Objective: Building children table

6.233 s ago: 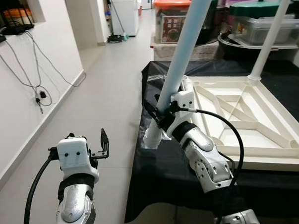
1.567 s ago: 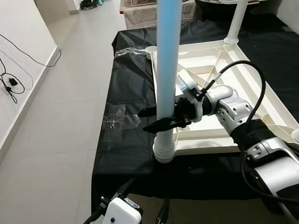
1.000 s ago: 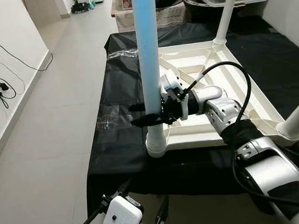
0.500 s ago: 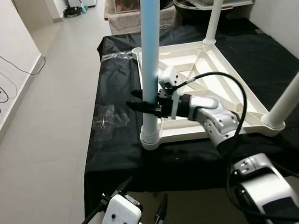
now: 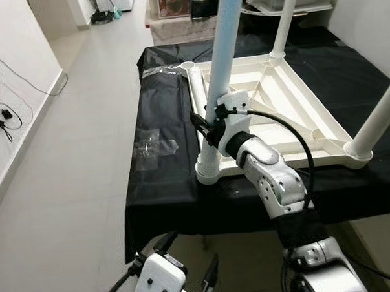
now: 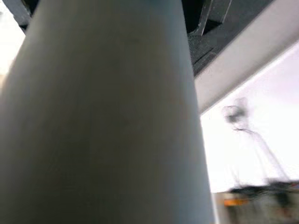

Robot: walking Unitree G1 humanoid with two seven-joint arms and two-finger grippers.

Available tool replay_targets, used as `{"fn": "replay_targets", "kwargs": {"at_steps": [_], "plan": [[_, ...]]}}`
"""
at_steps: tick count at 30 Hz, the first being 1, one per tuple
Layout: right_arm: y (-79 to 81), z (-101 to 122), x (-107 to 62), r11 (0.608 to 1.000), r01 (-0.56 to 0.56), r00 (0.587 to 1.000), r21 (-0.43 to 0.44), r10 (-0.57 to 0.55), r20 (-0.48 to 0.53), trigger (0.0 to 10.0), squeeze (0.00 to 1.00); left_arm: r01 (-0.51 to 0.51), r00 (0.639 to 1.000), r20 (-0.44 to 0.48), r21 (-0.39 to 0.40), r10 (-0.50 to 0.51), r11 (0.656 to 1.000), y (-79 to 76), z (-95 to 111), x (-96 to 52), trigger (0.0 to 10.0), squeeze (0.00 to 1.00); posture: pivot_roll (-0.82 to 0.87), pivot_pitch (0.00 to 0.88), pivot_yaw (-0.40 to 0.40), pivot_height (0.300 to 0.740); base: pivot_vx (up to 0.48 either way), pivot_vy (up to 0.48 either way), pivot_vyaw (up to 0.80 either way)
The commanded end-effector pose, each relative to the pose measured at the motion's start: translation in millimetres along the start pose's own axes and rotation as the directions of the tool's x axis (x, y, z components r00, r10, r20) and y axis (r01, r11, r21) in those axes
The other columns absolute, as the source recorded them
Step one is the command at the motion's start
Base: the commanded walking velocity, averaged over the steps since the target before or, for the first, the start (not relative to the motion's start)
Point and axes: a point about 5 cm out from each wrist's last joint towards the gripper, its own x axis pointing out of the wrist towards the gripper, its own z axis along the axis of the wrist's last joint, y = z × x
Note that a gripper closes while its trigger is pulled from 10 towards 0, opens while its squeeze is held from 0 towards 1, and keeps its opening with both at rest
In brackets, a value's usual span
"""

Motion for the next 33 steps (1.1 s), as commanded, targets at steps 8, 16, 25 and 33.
{"fn": "replay_targets", "kwargs": {"at_steps": [8, 16, 25, 33], "plan": [[13.7, -26.0, 2.1, 0.953, 0.257, 0.946, -0.162, -0.282, -0.158, 10.0, 0.0, -0.001, 1.0, -0.015, -0.012, 0.001, 1.0, -1.0, -5.5, -0.8, 10.0, 0.0, 0.11, 0.151, 0.027, 0.74, 0.0, 0.0, 0.0], [9.9, -32.1, 18.3, 0.829, 0.556, 0.801, -0.069, -0.556, -0.222, 10.0, 0.0, -0.001, 1.0, -0.014, -0.013, 0.001, 1.0, -0.1, -6.4, 0.7, 10.0, 0.0, 0.12, 0.146, 0.021, 0.74, 0.0, 0.0, 0.0], [11.8, -44.4, 20.7, 0.742, 0.67, 0.704, 0.012, -0.631, -0.327, 10.0, 0.0, -0.006, 1.0, -0.011, -0.01, 0.005, 1.0, 0.9, -6.6, 2.1, 10.0, 0.0, 0.12, 0.147, 0.02, 0.74, 0.0, 0.0, 0.0], [14.3, 0.7, 37.9, 0.737, 0.636, 0.771, 0.226, -0.605, -0.197, 10.0, 0.0, -0.023, 1.0, -0.017, -0.024, 0.022, 0.999, 6.2, -9.7, 5.4, 10.0, 0.0, 0.12, 0.121, 0.019, 0.74, 0.0, 0.0, 0.0]]}}
